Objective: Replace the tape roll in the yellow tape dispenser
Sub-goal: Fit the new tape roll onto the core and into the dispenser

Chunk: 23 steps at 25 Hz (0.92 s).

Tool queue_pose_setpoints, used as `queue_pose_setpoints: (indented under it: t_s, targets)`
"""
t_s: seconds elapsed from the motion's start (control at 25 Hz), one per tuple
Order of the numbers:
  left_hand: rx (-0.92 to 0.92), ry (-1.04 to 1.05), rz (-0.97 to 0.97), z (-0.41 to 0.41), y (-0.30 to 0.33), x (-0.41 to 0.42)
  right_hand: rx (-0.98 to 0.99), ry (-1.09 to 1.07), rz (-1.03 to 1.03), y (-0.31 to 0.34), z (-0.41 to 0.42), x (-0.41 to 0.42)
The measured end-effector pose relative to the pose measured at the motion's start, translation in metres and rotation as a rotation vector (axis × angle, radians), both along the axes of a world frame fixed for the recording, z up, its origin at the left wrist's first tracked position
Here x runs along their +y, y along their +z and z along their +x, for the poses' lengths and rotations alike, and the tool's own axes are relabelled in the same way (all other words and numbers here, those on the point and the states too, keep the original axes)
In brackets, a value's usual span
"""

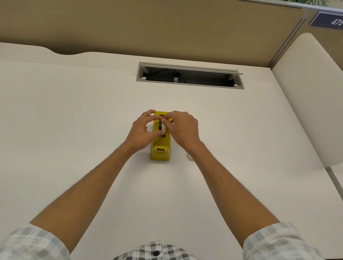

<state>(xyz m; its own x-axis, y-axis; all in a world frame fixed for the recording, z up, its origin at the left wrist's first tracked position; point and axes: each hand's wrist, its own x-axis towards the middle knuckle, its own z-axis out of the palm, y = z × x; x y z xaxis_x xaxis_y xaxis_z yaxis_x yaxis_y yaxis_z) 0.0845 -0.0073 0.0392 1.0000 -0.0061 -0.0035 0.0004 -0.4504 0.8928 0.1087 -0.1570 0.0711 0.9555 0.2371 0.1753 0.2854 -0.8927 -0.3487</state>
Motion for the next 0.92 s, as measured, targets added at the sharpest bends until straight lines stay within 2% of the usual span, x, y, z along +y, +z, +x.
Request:
queue_pose_setpoints:
  t_s: [0.28,0.92]
  targets:
    - [0.011,-0.048,0.048,0.0035,-0.0015,0.0026,0.056,0.017,0.046,-0.0001,0.0021,-0.0032]
    - [-0.019,-0.024,0.078,0.0013,-0.0036,0.0026,0.009,0.054,-0.057,0.0053,-0.0020,0.0026]
